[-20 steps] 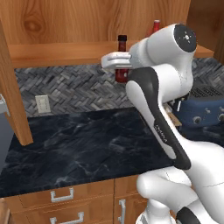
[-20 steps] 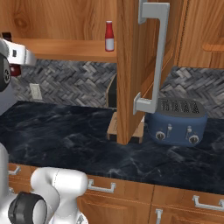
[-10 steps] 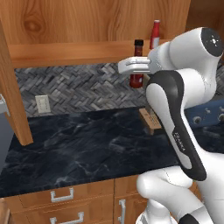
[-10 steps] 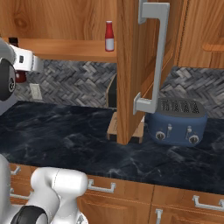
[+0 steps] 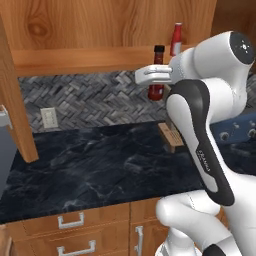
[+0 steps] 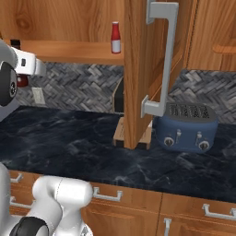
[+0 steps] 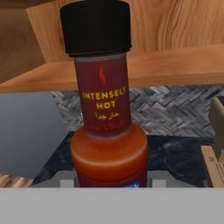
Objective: Move the condiment bottle and ketchup from the cabinet to the dining counter.
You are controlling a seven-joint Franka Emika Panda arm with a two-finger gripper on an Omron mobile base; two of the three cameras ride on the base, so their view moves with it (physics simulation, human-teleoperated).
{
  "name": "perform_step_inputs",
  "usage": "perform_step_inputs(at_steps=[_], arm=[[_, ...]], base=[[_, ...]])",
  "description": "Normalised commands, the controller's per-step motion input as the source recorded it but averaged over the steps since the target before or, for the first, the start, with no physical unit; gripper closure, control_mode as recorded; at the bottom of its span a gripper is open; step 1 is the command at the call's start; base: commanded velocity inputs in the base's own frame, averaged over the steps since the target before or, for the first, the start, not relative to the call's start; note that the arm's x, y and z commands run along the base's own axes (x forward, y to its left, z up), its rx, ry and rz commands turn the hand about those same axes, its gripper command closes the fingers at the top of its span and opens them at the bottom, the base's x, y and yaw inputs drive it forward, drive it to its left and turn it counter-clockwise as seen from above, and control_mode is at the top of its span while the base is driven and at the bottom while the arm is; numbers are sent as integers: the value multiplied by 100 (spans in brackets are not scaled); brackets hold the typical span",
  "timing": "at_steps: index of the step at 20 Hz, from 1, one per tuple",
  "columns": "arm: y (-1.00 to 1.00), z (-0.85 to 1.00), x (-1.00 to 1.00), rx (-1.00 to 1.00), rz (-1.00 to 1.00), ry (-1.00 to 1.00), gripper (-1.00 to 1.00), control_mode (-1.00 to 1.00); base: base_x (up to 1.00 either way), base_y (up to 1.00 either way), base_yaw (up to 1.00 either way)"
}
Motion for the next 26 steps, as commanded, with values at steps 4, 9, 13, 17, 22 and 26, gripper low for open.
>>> perform_step_inputs(at_steps=[4, 9, 13, 17, 22, 26], arm=[[0, 0, 0, 0, 0, 0, 100, 100], [0, 0, 0, 0, 0, 0, 100, 100], [0, 0, 0, 0, 0, 0, 100, 100], [0, 0, 0, 0, 0, 0, 100, 100], [0, 0, 0, 0, 0, 0, 100, 100], [0, 0, 0, 0, 0, 0, 100, 100]], base=[[-71, -1, -1], [-89, -5, -8], [-84, 0, -21], [-23, 19, -77], [-14, 19, -81], [-18, 16, -80]])
